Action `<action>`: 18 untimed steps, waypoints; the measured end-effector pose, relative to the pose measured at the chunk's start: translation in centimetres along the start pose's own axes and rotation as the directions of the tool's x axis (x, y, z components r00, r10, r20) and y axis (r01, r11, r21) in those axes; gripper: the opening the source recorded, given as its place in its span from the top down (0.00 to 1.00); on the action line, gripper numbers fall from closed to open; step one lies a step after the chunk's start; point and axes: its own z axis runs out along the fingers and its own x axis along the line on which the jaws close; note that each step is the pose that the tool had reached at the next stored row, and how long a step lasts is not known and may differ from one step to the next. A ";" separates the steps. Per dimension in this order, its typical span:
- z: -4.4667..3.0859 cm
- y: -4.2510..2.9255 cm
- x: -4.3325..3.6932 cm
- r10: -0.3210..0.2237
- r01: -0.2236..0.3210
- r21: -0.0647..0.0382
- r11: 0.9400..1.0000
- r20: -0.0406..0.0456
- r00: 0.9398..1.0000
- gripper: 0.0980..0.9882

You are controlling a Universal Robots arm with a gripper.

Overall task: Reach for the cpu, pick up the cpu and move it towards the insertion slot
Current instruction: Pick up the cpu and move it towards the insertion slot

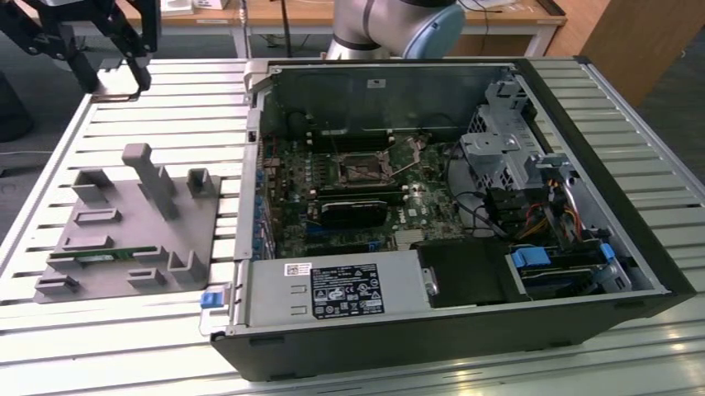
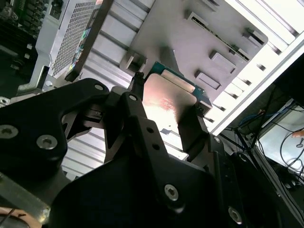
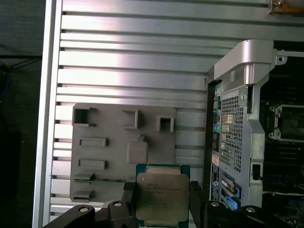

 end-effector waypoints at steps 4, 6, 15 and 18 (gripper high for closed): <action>-0.01 0.01 -0.79 0.000 0.000 0.000 1.000 0.000 1.000 0.50; -0.01 0.01 -1.25 0.000 0.000 0.000 1.000 0.000 1.000 0.50; -0.01 0.03 -3.24 0.000 0.000 0.000 1.000 0.000 1.000 0.50; -0.01 0.05 -3.81 0.000 0.000 0.000 1.000 0.000 1.000 0.50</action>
